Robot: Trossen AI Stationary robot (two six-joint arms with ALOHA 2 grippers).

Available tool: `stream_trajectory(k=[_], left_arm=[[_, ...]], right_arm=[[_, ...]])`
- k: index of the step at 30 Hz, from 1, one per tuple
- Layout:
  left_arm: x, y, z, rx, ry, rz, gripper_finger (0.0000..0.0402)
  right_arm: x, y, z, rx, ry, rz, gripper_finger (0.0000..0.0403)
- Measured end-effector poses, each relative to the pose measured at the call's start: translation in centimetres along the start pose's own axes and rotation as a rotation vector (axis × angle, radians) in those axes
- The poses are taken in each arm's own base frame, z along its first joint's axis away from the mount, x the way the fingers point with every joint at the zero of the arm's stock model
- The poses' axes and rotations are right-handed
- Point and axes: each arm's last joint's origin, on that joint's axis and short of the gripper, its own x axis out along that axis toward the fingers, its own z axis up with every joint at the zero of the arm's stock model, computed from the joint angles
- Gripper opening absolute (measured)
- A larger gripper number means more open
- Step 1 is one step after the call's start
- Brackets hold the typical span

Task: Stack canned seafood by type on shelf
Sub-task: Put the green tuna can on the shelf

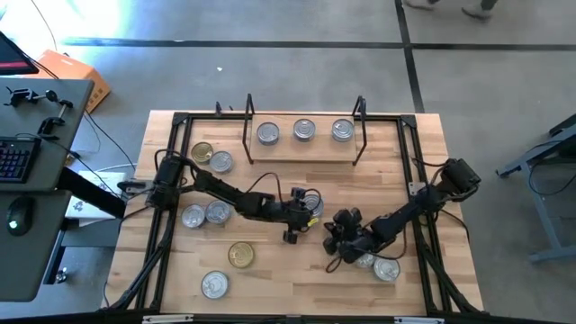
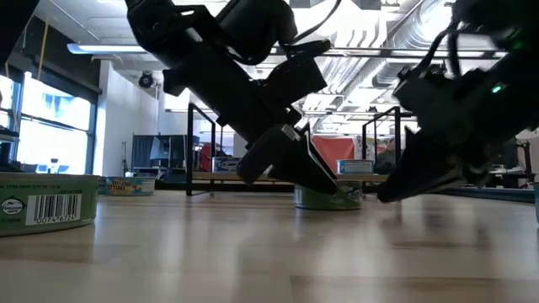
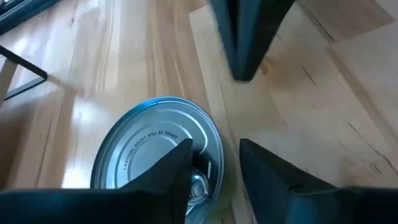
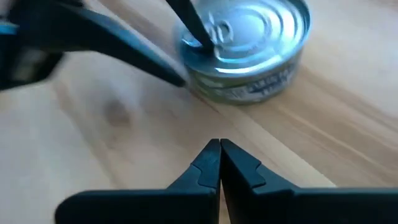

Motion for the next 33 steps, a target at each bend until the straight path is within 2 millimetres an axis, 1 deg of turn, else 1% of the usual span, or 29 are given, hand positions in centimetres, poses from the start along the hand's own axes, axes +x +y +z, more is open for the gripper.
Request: stream_trajectory(k=[2, 6, 7, 11, 14, 16, 18, 21, 25, 28, 30, 33], left_arm=[[-0.1, -0.2, 0.0, 0.006, 0.012, -0.001, 0.0090], [-0.8, -0.7, 0.3, 0.020, 0.023, -0.019, 0.0018], [-1.1, -0.9, 0.4, 0.025, 0.026, -0.028, 0.0010], [-2.5, -1.8, 1.1, 0.058, 0.038, -0.034, 0.0011], [-4.1, -2.2, 1.8, 0.085, 0.043, -0.040, 0.0003], [-5.4, -2.3, 2.6, 0.077, 0.031, -0.037, 0.0003], [-6.4, -2.5, 3.1, 0.076, 0.021, -0.032, 0.0002], [-7.1, -2.9, 3.4, 0.090, 0.023, -0.033, 0.0001], [-7.5, -3.0, 3.7, 0.089, 0.006, -0.010, 0.0000], [-7.4, -3.0, 3.6, 0.073, 0.012, -0.008, 0.0001], [-7.4, -2.9, 3.7, 0.065, 0.011, -0.003, 0.0001], [-7.4, -2.9, 3.7, 0.062, 0.007, -0.002, 0.0001]], right_arm=[[-0.8, 0.5, -0.3, -0.010, -0.049, 0.022, 0.0000], [-2.6, 1.4, -0.9, -0.083, -0.146, 0.069, 0.0000], [-3.0, 1.6, -1.1, -0.105, -0.159, 0.083, 0.0000], [-3.5, 2.5, -1.2, -0.158, -0.189, 0.144, 0.0000], [-3.6, 3.0, -0.7, -0.207, -0.216, 0.175, 0.0003], [-3.4, 3.3, -0.3, -0.249, -0.239, 0.184, 0.0014], [-3.1, 3.4, 0.2, -0.296, -0.247, 0.196, 0.0034], [-2.5, 3.5, 1.0, -0.417, -0.234, 0.224, 0.0083], [-1.8, 3.6, 1.6, -0.714, -0.217, 0.276, 0.0164], [-1.6, 3.5, 1.9, -0.935, -0.246, 0.251, 0.0216], [-1.3, 3.3, 2.1, -1.037, -0.256, 0.227, 0.0242], [-0.4, 2.9, 2.6, -1.105, -0.257, 0.184, 0.0260]])
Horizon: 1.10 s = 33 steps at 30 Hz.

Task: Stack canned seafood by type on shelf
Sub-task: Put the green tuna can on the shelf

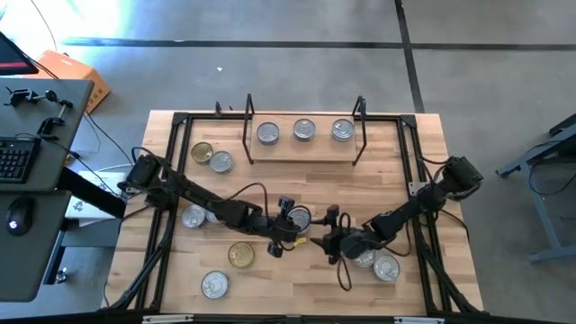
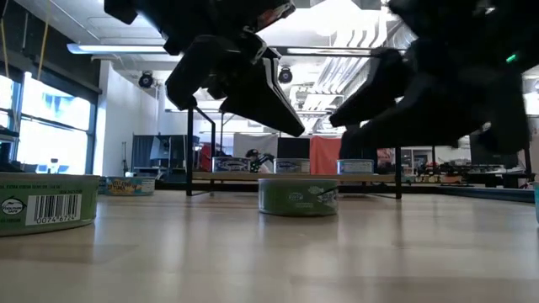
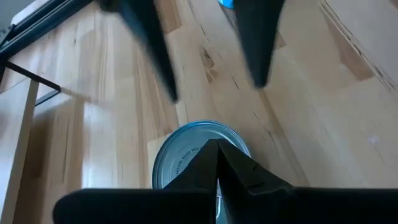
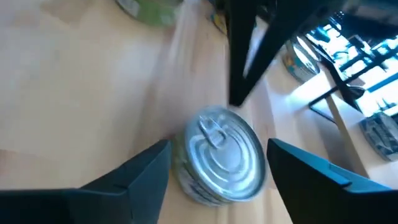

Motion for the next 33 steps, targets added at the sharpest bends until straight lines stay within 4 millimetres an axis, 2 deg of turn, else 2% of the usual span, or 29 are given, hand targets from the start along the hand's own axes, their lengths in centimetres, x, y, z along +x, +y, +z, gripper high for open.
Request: stream_trajectory(k=[5, 9, 14, 20, 22, 25, 29, 33], left_arm=[[0.0, 0.0, 0.0, -0.002, 0.000, -0.005, 0.0001], [0.1, -0.2, -0.2, 0.003, 0.003, -0.090, 0.0001], [1.9, -0.5, -0.7, -0.013, -0.026, -0.147, 0.0020], [4.7, -0.2, -1.9, -0.041, -0.024, -0.077, 0.0098], [5.1, -0.2, -2.4, -0.039, -0.002, -0.063, 0.0121], [5.4, -0.2, -2.7, -0.027, 0.022, -0.064, 0.0136], [5.3, -0.4, -2.9, -0.002, 0.048, -0.052, 0.0108], [5.3, -0.6, -2.8, 0.004, 0.050, -0.054, 0.0034]], right_arm=[[1.7, 0.1, -1.6, -0.102, 0.068, 0.011, 0.0263], [1.6, 0.2, -1.7, -0.077, 0.084, -0.052, 0.0263], [-0.4, 0.8, -0.3, 0.163, 0.020, -0.174, 0.0263], [-2.0, 2.4, 0.3, 0.547, -0.062, -0.139, 0.0263], [-2.2, 3.0, 0.1, 0.610, -0.066, -0.123, 0.0263], [-2.2, 3.9, -0.3, 0.605, -0.057, -0.109, 0.0263], [-1.9, 4.7, -1.1, 0.573, -0.034, -0.108, 0.0263], [-1.1, 5.4, -1.4, 0.532, -0.014, -0.114, 0.0263]])
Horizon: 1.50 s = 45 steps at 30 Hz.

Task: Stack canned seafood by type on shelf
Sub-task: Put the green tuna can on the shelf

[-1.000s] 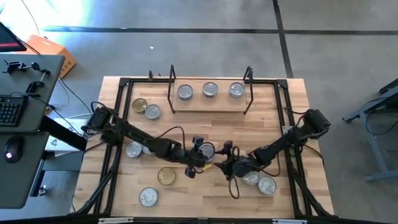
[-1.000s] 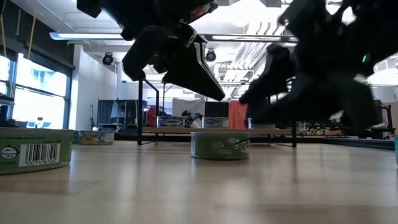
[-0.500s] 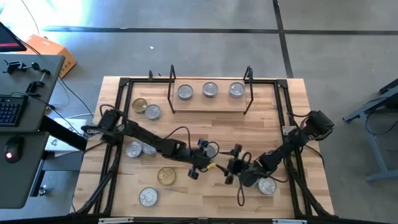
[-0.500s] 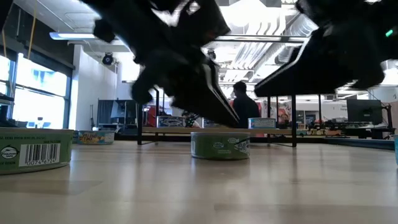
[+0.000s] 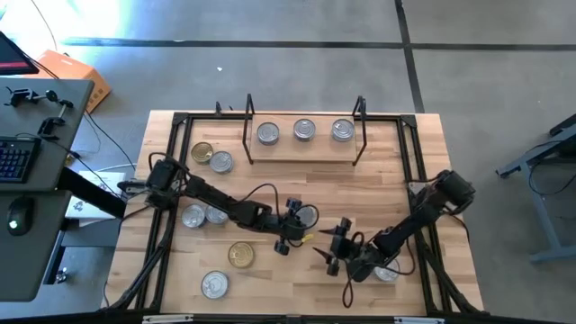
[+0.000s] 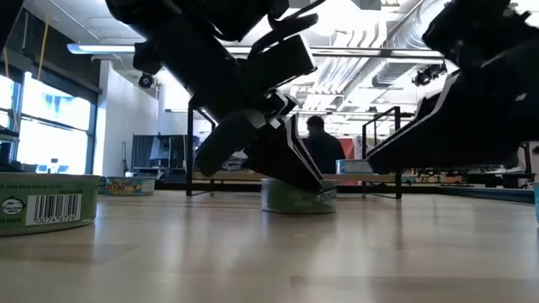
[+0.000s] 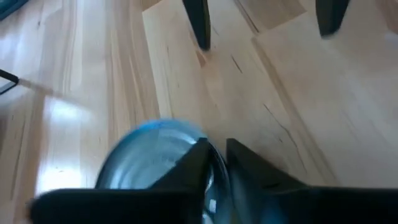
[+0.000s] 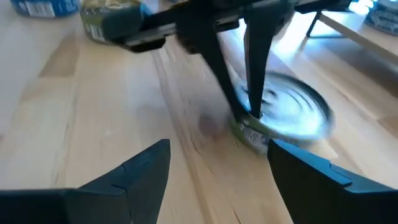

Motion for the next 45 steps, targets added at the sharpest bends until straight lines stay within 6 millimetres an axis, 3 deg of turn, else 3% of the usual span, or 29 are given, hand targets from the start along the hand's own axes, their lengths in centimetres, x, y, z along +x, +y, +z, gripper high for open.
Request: stream_trajectory(k=[2, 12, 17, 32, 42, 45], left_arm=[[-0.1, -0.3, 0.1, 0.016, -0.001, -0.003, 0.0010], [-2.6, -1.5, 1.1, 0.050, -0.002, -0.013, 0.0002], [-4.0, -1.3, 2.1, 0.015, -0.056, -0.008, 0.0001], [-4.6, -1.3, 2.7, 0.010, -0.090, -0.021, 0.0000], [-4.7, -1.5, 2.8, 0.012, -0.099, -0.003, 0.0000], [-4.9, -1.4, 2.9, 0.012, -0.091, 0.026, 0.0000]], right_arm=[[0.4, 0.6, 0.0, -0.051, -0.001, 0.000, 0.0263], [1.3, 2.6, 1.7, -0.605, 0.000, -0.047, 0.0263], [1.9, 2.6, 2.7, -0.732, 0.057, -0.064, 0.0263], [4.4, 0.5, 3.4, -0.736, 0.152, -0.073, 0.0254], [4.3, 0.5, 3.2, -0.626, 0.168, -0.042, 0.0120], [4.3, 0.5, 3.2, -0.587, 0.166, -0.048, 0.0114]])
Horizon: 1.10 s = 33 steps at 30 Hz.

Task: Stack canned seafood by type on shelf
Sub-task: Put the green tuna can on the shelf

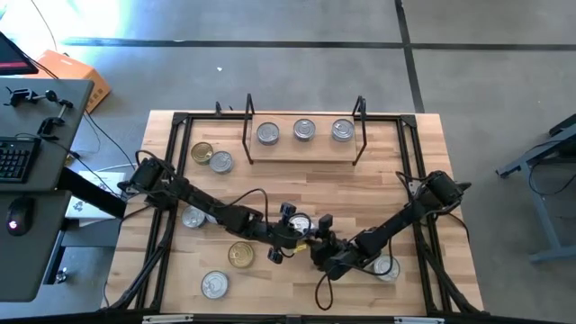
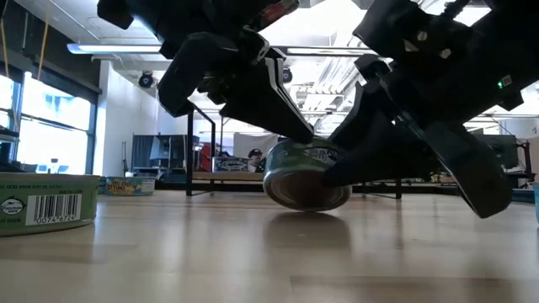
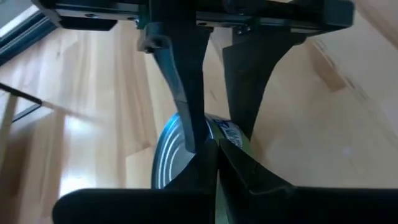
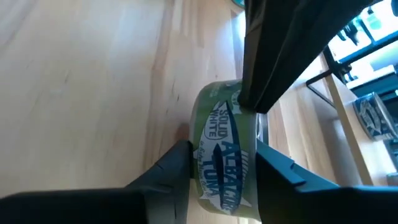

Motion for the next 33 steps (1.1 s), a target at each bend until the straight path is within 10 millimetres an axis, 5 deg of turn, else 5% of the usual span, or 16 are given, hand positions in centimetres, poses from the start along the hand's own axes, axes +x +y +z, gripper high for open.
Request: stream_trajectory(k=[9, 16, 23, 33], left_arm=[[-4.8, 1.6, -0.3, 0.012, 0.197, 0.170, 0.0021], [-8.0, 1.8, -3.3, -0.151, 0.294, 0.320, 0.0018], [-8.0, -0.6, -7.2, -0.244, 0.213, 0.329, 0.0014], [-8.4, -2.7, -10.1, -0.278, 0.191, 0.349, 0.0015]], right_arm=[[-1.6, -0.8, 0.8, 0.234, -0.027, -0.028, 0.0114], [-2.2, -6.0, 2.7, 0.278, -0.003, -0.156, 0.0114], [2.6, -13.0, 2.8, 0.226, 0.159, -0.180, 0.0114], [8.9, -20.8, -2.0, 0.105, 0.369, -0.187, 0.0114]])
